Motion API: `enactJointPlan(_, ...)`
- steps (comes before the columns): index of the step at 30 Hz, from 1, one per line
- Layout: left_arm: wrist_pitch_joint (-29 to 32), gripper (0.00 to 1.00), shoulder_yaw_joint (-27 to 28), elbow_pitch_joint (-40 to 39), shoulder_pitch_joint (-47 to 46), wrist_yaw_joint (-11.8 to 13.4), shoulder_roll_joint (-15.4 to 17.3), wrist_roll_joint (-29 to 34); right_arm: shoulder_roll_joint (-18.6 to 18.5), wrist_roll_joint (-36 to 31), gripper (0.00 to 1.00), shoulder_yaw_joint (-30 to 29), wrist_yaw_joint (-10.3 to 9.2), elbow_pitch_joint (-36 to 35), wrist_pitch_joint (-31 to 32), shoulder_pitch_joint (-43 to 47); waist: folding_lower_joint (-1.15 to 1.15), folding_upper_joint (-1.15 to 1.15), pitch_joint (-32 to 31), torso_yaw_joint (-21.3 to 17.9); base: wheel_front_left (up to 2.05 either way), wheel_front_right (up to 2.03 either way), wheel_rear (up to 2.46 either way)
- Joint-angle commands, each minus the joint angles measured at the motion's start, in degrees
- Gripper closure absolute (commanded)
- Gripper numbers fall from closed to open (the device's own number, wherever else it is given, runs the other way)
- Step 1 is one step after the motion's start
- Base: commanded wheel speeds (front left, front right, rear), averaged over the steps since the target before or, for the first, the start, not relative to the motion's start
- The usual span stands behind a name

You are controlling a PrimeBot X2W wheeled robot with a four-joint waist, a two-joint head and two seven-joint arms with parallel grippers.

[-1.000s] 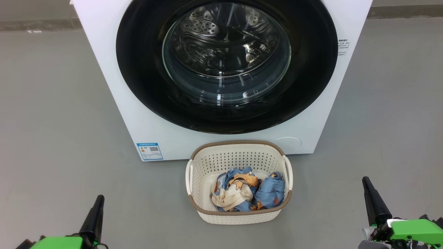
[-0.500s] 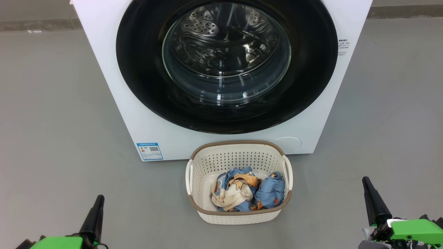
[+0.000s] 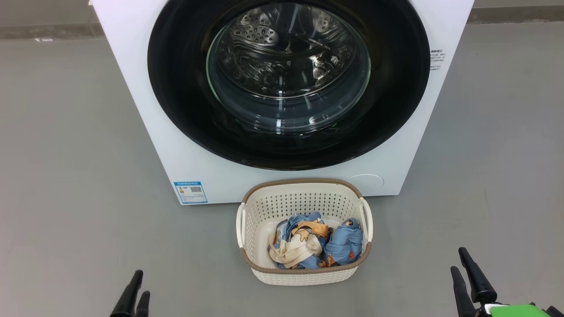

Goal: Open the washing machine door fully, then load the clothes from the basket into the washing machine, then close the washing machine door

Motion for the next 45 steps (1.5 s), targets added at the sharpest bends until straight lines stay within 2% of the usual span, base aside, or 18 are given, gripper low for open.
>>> enactJointPlan(1, -0.49, 0.0, -0.04, -1.33, -0.78, -0.04, 0.44, 0.2, -0.23, -0.17, 0.0, 0.31, 0.0, -1.21, -0.52, -0.63, 0.03, 0.0, 0.08, 0.03, 0.0, 0.0, 0.0)
enactJointPlan(5, -0.98, 0.0, -0.29, -1.72, -0.71, -0.04, 0.57, 0.51, -0.27, -0.47, 0.0, 0.6, 0.0, -1.4, -1.04, -0.53, 0.13, 0.0, -0.09, 0.11, 0.0, 0.0, 0.0)
enactJointPlan(10, -1.92, 0.0, -0.83, -2.48, -0.59, -0.05, 0.97, 1.32, -0.49, -1.66, 0.0, 1.14, 0.01, -1.72, -1.92, -0.42, 0.01, 0.0, -0.01, 0.24, 0.0, 0.0, 0.0)
enactJointPlan(23, -4.18, 0.0, -1.52, -3.9, -0.64, -0.07, 1.66, 8.1, -1.38, -7.71, 0.0, 2.36, 0.02, -2.27, -4.12, -0.78, 0.0, 0.0, -0.19, 0.65, 0.0, 0.0, 0.0)
enactJointPlan(32, -5.72, 0.0, -2.3, -4.79, -0.55, -0.09, 2.14, 13.83, -2.21, -13.92, 0.0, 3.38, 0.02, -2.41, -5.63, -1.02, 0.0, 0.0, -0.33, 0.94, 0.0, 0.0, 0.0)
enactJointPlan(45, -7.94, 0.0, -3.89, -5.18, -0.43, -0.11, 2.87, 25.11, -2.7, -26.23, 0.0, 4.12, 0.03, -3.83, -7.81, -0.77, 0.0, 0.0, -0.25, 1.24, 0.0, 0.0, 0.0)
